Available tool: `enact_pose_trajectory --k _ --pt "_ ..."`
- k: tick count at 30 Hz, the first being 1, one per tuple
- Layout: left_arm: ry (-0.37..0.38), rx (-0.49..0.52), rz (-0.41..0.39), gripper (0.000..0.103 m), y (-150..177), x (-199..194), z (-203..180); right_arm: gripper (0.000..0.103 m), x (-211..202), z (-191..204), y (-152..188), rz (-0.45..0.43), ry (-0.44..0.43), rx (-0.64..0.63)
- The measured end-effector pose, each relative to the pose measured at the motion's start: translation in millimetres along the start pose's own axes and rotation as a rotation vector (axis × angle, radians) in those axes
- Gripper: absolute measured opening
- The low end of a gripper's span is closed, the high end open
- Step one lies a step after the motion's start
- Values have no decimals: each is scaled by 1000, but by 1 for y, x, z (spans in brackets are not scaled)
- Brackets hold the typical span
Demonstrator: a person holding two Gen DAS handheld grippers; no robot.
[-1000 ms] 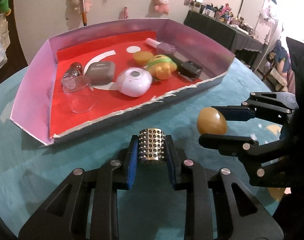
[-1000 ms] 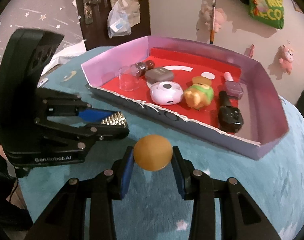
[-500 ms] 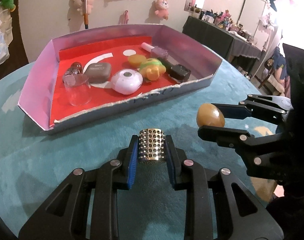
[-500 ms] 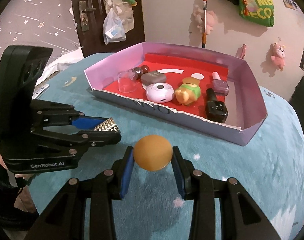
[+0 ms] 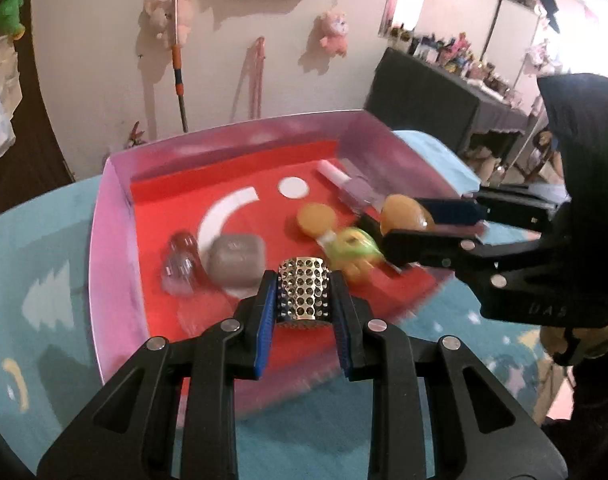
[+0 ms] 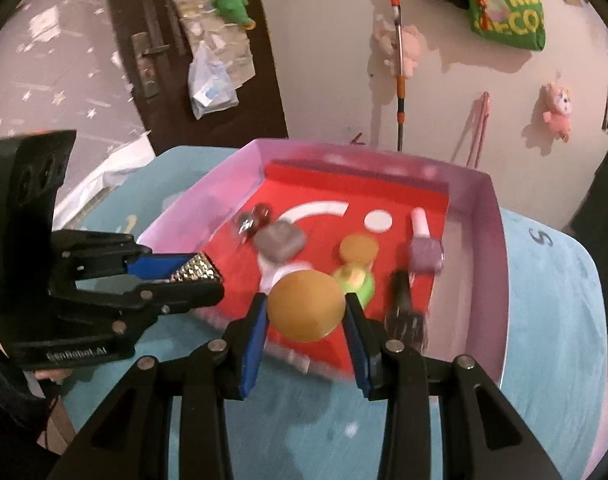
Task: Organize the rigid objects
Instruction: 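Carry the gold mesh tube and orange sponge into the box and lower them, then open both tools and lift them away from the box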
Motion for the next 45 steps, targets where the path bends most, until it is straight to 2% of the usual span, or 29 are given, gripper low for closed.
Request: enact_pose_trajectory --k 7,14,21,25,30,45 --pt "-45 4 96 24 -41 45 26 40 54 -24 -58 124 66 0" --pt "-92 24 158 24 -58 77 37 40 96 -44 -80 229 62 28" --pt "-103 11 192 24 -66 94 43 40 123 -52 -89 311 57 44" --pt "-117 22 214 24 -66 100 39 40 131 -55 -90 325 64 48" --pt "-170 52 212 24 -68 107 34 40 138 -58 -92 344 78 56" --pt "-179 46 200 24 -66 106 34 40 145 -54 -94 344 114 43"
Point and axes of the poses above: each gripper's, at about its wrist camera, not at the fingertips, and x roughly the way its jaws point, z to its left, y to its underside, the point moved 2 cm from there along x, roughly the way its jaws point, and after that the axes turned 7 degrees about z, right-handed, at the moved point
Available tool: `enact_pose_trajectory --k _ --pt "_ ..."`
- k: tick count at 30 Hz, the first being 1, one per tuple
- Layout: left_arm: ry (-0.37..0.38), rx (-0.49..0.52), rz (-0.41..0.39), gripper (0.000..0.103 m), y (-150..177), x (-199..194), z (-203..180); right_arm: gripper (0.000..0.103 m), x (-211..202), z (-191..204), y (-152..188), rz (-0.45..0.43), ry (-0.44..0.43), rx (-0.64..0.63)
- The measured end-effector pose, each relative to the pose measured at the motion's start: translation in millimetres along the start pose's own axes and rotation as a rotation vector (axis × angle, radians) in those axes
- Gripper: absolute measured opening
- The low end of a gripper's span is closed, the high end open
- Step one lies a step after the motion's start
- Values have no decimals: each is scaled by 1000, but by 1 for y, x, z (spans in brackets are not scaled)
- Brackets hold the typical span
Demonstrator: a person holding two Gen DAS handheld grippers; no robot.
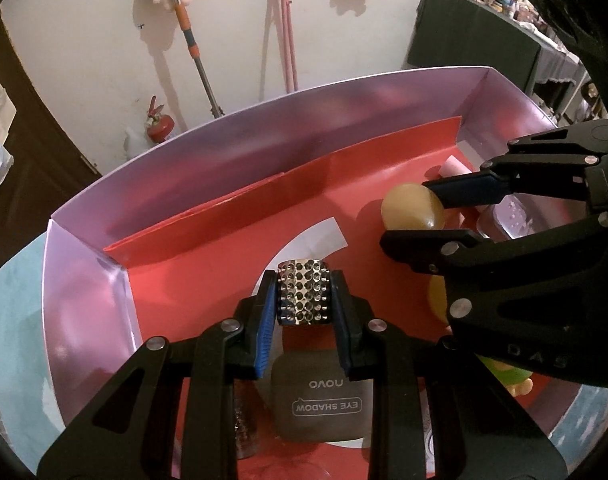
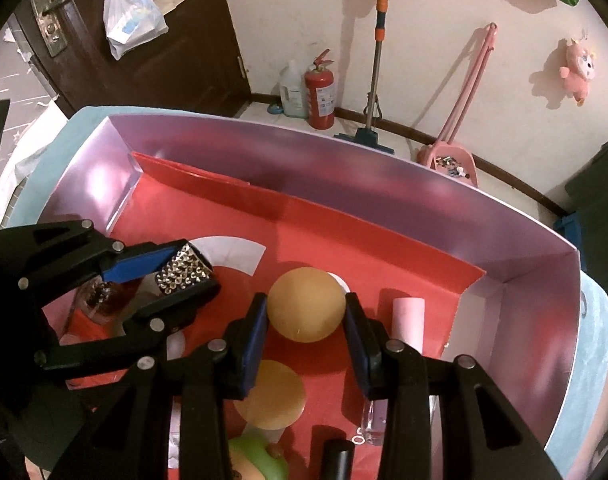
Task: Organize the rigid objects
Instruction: 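Open both tools and lift them away from the box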
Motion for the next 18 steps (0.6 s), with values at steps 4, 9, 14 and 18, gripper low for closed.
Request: enact_pose_trajectory --k 4,9,14,18 --pt "4 -2 2 24 -2 0 1 41 0 1 0 2 -2 3" --pt "9 -7 5 24 -4 0 5 45 -1 -1 1 0 -11 10" --pt "-10 -3 2 25 -3 -1 4 46 -2 -1 1 -2 -10 8" --pt "-19 -6 -6 25 -2 -4 2 47 -10 -2 0 -15 -5 8"
Point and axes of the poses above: each gripper's, at about its wrist camera, not at the fingertips, and x roughly the way its jaws point, z to its left, y to its underside, the point moved 2 cm from there along x, roughly the way its jaws point, and after that the axes turned 7 degrees about z, right-handed, at the moved point
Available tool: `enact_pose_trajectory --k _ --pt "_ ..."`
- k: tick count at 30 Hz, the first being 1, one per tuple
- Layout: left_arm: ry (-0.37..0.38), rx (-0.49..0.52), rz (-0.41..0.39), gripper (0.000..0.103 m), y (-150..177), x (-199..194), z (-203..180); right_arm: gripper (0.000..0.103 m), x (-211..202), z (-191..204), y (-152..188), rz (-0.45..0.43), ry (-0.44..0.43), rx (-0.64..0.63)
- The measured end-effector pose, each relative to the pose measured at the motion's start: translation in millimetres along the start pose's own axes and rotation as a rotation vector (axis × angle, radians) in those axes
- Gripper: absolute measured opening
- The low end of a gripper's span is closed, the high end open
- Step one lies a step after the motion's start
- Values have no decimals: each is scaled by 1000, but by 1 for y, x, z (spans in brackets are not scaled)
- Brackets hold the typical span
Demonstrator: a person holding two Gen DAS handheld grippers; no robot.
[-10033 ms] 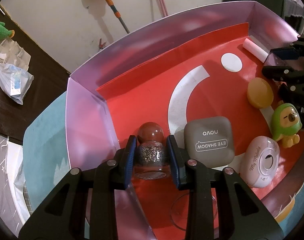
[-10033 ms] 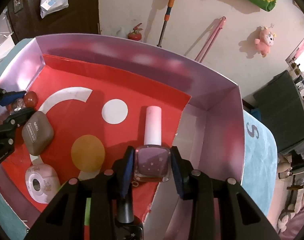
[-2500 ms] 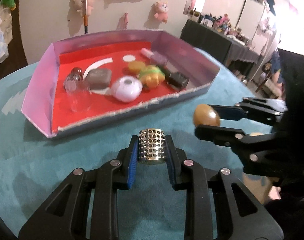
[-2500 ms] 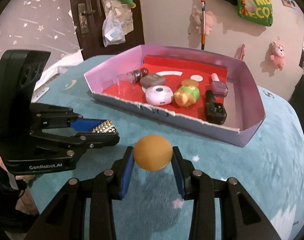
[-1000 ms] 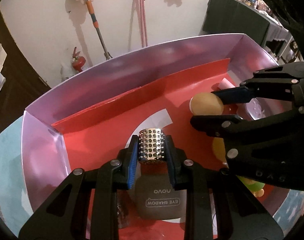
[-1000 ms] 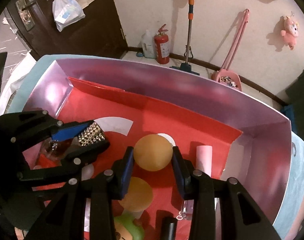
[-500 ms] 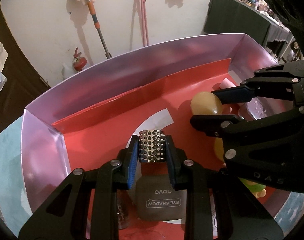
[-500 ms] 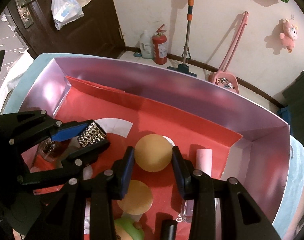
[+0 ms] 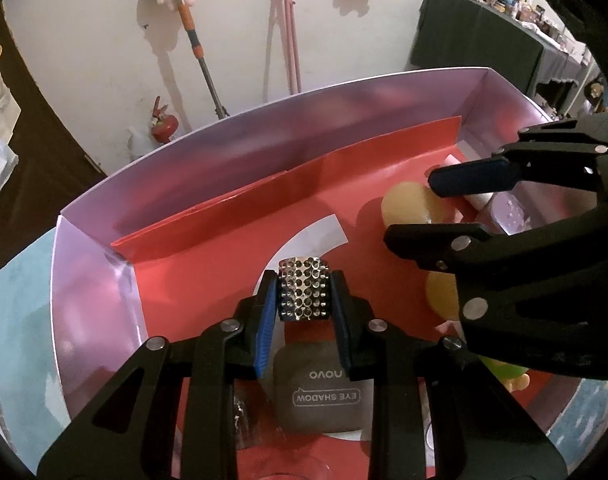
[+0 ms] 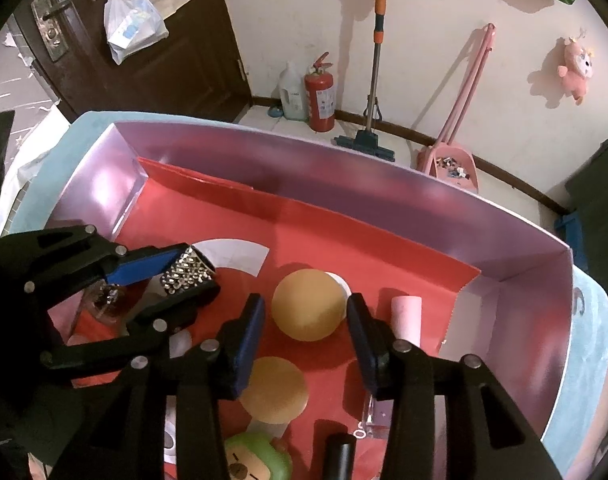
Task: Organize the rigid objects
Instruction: 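Open both tools and lift them away from the box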
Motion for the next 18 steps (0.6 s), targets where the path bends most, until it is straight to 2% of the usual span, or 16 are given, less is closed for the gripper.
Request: enact_pose_trajectory --k 4,5,6,7,8,10,18 --pt "-1 -17 -12 29 1 -3 1 48 -10 -1 1 -18 3 3" --pt "3 -23 -15 38 1 -4 2 48 -13 -2 2 -22 3 6" --pt "7 -30 -21 61 1 -6 3 48 -16 -2 3 -26 4 8" --pt "8 -38 -41 71 2 -10 3 48 -19 -4 4 -33 8 10" --pt "7 -41 -72 76 3 -15 3 48 -22 -3 6 -39 12 10" --pt "12 -33 -106 76 5 -24 1 48 -28 -2 10 -49 14 11" --pt "26 -74 -148 76 16 -55 4 48 -65 -6 28 -131 9 47"
Point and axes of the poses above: each gripper's, at about its wrist camera, not at the fingertips, and x roughly the way its jaws point, z to its left, y to its underside, the point moved 2 cm from there along x, roughly the way its jaws point, and after that the axes turned 7 degrees about z, right-handed, at the moved point
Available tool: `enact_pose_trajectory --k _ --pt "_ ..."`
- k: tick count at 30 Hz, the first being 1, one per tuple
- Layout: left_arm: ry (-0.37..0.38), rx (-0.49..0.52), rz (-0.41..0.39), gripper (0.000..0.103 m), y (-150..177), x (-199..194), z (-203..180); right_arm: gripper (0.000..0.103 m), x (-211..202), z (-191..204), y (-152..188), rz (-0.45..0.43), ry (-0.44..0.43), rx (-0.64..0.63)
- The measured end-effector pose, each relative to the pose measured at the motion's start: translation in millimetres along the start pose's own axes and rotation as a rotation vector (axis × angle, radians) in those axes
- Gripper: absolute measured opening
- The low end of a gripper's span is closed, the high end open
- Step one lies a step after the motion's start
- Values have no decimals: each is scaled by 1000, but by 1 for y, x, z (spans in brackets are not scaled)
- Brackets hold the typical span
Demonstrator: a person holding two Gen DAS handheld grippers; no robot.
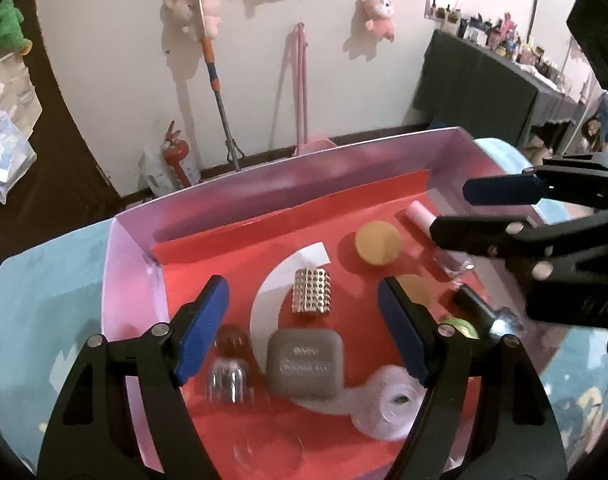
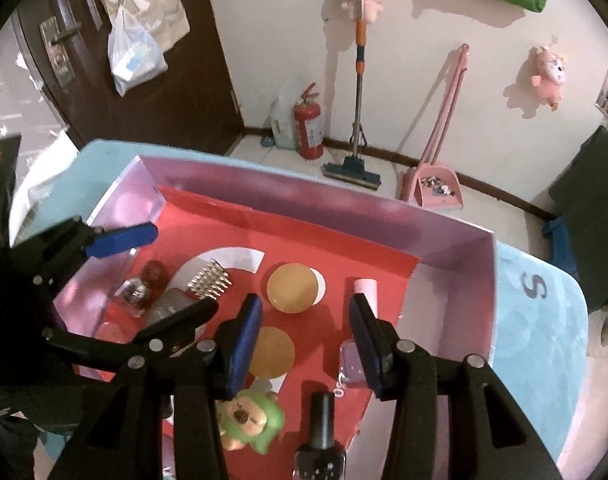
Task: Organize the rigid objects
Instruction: 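Open both tools and lift them away from the box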
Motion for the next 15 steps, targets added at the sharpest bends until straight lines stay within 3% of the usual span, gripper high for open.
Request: enact_pose_trajectory --k 3,5,9,15 --pt "-1 -15 -28 76 9 -21 -1 51 -24 0 8 -47 -9 11" --pt "-2 -27 -47 76 16 -34 -4 61 -39 2 15 -75 -12 19" --pt "-4 -54 -91 77 33 -66 -9 64 -69 12 36 -128 -5 16" --pt "-1 -80 -163 85 65 -105 -17 88 -102 33 70 -208 9 8"
Point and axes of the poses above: each gripper's, at about its wrist camera, not at the fingertips, and x roughly the way its jaws point, z to its left, y to its underside, the point moved 2 cm from there along x, roughly the way its jaws point, and after that the axes turned 7 degrees about z, right-handed, at the moved point
